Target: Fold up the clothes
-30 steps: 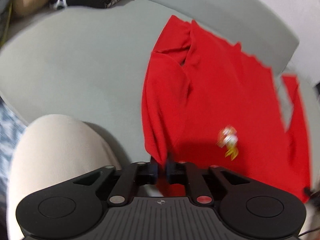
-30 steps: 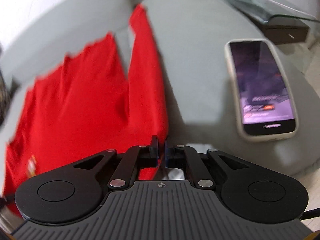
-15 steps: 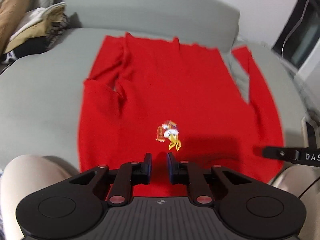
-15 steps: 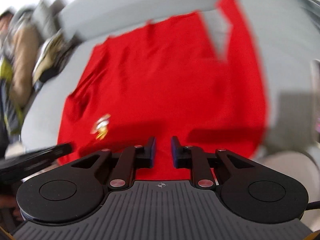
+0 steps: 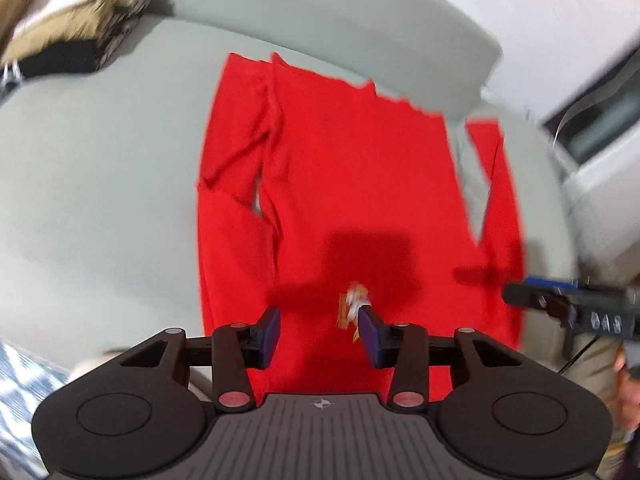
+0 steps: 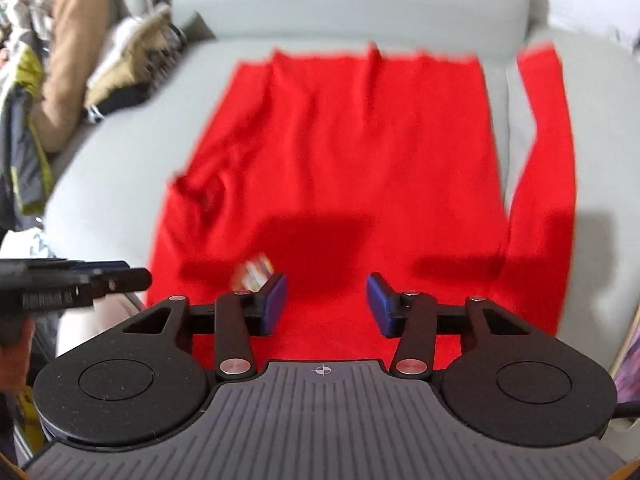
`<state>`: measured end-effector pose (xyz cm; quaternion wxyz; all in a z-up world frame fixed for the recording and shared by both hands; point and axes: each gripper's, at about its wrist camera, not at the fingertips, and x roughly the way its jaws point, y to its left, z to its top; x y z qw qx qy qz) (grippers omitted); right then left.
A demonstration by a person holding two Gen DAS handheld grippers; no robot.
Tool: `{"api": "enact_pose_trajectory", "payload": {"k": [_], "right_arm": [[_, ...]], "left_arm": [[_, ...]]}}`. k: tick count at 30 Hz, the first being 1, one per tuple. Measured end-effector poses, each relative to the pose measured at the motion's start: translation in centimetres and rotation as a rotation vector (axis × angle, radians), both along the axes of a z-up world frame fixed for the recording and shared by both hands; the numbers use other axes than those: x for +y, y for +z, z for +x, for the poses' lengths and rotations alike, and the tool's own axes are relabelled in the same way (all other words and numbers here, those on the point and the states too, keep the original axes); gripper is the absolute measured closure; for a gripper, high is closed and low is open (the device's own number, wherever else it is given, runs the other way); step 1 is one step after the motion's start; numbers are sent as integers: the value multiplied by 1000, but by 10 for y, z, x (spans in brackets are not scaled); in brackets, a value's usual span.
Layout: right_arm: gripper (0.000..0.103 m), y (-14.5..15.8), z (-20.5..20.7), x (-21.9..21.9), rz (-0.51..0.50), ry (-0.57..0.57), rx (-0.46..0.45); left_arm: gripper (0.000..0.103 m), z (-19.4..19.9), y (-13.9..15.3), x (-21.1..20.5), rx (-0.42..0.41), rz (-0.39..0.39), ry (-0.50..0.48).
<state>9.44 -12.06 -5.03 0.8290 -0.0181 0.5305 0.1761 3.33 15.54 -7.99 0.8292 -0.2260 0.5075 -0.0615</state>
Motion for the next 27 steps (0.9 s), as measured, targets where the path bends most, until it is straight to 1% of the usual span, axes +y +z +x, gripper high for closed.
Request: {"api": "enact_pose_trajectory", "payload": {"k": [2,3,4,5,6,7,9,10,12,14,17,19,22,24,26,27], "right_arm": [[46,27,17,6,22,5,8],[38,39,27,8,40,1,21],[32,43,40,12,45,5,34],[21,47,53,17,51,9,48],[19,50,66,22,56,13,61],[19,43,82,30,34,19,81],[19,22,110,47,-3,19,119],[20,9,123,54,-8,14,137],[23,-20,144,63,-6,-2,181],[25,-48,162,70,-9,-21,225],[27,-78,180,78,-39,-26,265],[27,-85,186,78,-35,-29,269],[27,-87,194,73,-29,-42,252],[27,-87,201,68,-25,-59,238],[27,-87,207,59,-22,-94,224],[27,-88,210,56,-21,-103,219]], "left_arm": [[60,23,3,28,34,-76,5],[58,36,2,41,54,-105,5],[54,52,-2,53,68,-115,7],[52,67,-7,60,74,-113,19],[49,82,-15,70,78,-110,43],[48,97,-24,81,79,-109,68],[47,124,-46,101,47,-107,133],[47,137,-56,110,26,-103,164],[48,162,-77,123,-12,-88,194],[52,192,-96,129,-18,-107,189],[54,231,-118,134,-24,-128,173],[54,255,-126,134,-46,-123,157],[54,289,-138,134,-70,-120,142],[56,311,-147,135,-77,-124,140],[67,331,-153,133,-80,-130,141],[69,340,-156,132,-80,-132,141]]}}
